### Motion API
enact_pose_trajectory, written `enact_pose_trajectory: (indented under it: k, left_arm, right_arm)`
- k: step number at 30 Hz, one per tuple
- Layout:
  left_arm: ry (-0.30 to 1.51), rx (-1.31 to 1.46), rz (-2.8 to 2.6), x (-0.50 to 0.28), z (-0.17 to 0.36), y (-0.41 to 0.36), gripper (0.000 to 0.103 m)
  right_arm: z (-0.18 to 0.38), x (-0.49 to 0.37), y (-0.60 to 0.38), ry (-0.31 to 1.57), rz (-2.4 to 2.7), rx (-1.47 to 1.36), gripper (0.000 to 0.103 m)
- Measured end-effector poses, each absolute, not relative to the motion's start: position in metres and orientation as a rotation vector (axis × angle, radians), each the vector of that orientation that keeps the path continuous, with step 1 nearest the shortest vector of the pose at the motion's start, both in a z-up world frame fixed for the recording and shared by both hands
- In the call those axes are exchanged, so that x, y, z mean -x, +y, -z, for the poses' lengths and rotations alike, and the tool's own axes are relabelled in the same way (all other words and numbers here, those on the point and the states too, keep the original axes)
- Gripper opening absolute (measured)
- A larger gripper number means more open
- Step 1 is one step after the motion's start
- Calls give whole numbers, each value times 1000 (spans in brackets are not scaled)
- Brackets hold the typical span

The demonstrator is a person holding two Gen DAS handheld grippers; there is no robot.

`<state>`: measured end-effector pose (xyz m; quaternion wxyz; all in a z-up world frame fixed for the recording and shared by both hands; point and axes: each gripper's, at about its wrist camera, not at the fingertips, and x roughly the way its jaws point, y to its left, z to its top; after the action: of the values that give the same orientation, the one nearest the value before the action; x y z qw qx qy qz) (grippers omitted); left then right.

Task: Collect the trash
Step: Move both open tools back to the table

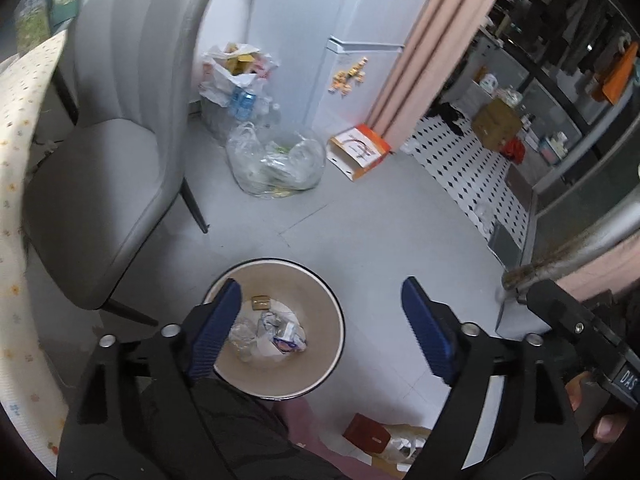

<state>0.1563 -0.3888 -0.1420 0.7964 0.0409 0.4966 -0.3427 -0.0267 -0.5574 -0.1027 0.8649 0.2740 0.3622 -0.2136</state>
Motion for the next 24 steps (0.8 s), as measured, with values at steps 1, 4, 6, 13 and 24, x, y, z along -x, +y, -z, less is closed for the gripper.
enact_pose_trajectory:
  k: [1,4,6,13,24]
  left_arm:
    - [1061,-71,727,-158,139,-387,89]
    - [1025,-40,703,-161,127,-375,95]
    - [997,-36,684,-163,118,-364,97]
    - [947,25,646,-168,90,-333,97]
    - [852,99,559,-165,48,-261,97]
  right_arm:
    - [102,25,-555,759,445,-572,95]
    - [100,22,-550,757,436,-569,95]
    - [97,19,-545,755,427,-562,95]
    - [80,7,-524,741,396,-526,95]
    - [42,-13,-474,702,305,-459,95]
